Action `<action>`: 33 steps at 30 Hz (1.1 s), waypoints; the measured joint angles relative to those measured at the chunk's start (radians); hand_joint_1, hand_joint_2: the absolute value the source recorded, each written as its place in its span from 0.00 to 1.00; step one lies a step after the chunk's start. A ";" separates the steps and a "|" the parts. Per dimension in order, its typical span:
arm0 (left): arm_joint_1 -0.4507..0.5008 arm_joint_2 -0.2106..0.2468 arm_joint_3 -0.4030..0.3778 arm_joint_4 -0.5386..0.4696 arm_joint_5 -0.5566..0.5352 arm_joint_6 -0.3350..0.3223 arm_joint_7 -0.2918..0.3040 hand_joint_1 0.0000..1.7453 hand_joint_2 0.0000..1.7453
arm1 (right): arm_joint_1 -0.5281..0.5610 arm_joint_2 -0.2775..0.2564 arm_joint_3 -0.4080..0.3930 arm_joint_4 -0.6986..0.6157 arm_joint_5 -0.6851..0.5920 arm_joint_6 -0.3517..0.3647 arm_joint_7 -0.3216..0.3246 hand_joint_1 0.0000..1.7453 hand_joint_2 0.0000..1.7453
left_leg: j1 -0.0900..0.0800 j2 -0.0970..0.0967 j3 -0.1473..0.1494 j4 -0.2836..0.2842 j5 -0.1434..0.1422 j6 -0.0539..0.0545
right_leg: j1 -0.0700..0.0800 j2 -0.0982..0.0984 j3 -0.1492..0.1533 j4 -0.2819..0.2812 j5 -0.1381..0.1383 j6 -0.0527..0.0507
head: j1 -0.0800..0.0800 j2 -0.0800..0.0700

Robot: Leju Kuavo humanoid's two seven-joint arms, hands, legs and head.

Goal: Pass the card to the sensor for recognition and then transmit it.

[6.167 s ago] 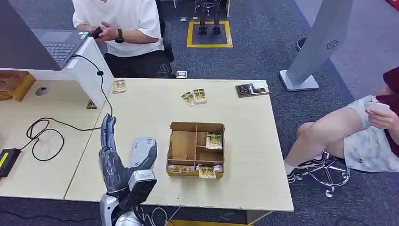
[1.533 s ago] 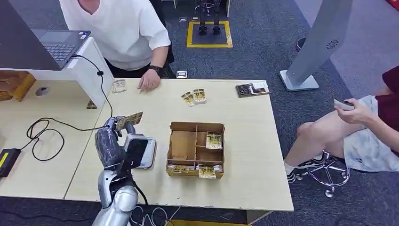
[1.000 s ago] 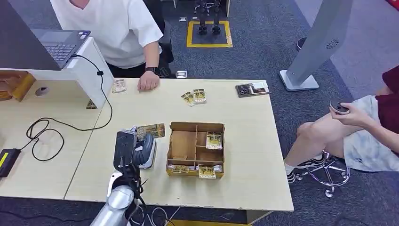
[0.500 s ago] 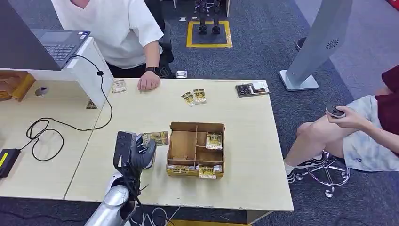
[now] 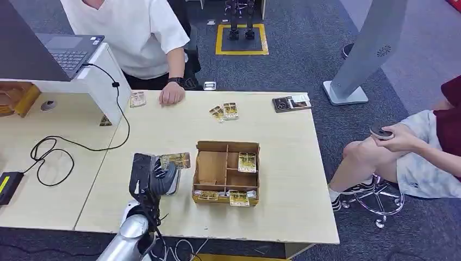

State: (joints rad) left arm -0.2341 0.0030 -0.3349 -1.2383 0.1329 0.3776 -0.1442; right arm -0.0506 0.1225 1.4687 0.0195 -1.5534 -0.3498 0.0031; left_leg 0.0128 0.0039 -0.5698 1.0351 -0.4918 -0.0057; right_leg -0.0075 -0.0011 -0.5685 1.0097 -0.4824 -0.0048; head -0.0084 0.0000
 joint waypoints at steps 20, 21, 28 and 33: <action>-0.034 0.032 0.013 0.115 -0.106 0.143 -0.006 1.00 1.00 | -0.001 0.000 0.000 0.000 -0.001 0.000 0.013 0.00 1.00 | 0.000 0.000 0.000 0.000 0.000 0.000 | 0.000 0.000 0.000 0.000 0.000 0.000 | 0.000 0.000; -0.034 0.033 0.014 0.117 -0.105 0.144 -0.006 1.00 1.00 | -0.001 0.000 0.000 0.000 -0.001 0.000 0.013 0.00 1.00 | 0.000 0.000 0.000 0.000 0.000 0.000 | 0.000 0.000 0.000 0.000 0.000 0.000 | 0.000 0.000; -0.033 0.043 0.017 0.132 -0.109 0.148 -0.007 1.00 1.00 | 0.000 0.000 0.000 0.000 -0.001 0.001 0.013 0.00 1.00 | 0.000 0.000 -0.001 0.000 0.000 0.000 | 0.000 0.000 0.000 0.000 0.000 0.000 | 0.000 0.000; -0.033 0.048 0.019 0.149 -0.198 0.193 0.002 1.00 1.00 | -0.001 0.000 0.000 0.000 -0.001 0.001 0.019 0.00 1.00 | 0.000 0.000 -0.001 0.000 0.000 0.000 | 0.000 0.000 0.000 0.000 0.000 0.000 | 0.000 0.000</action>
State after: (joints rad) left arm -0.2668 0.0507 -0.3159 -1.0891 -0.0649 0.5703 -0.1427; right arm -0.0515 0.1225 1.4687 0.0195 -1.5545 -0.3491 0.0217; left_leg 0.0128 0.0037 -0.5703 1.0350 -0.4918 -0.0057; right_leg -0.0075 -0.0013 -0.5684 1.0098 -0.4824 -0.0048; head -0.0084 0.0000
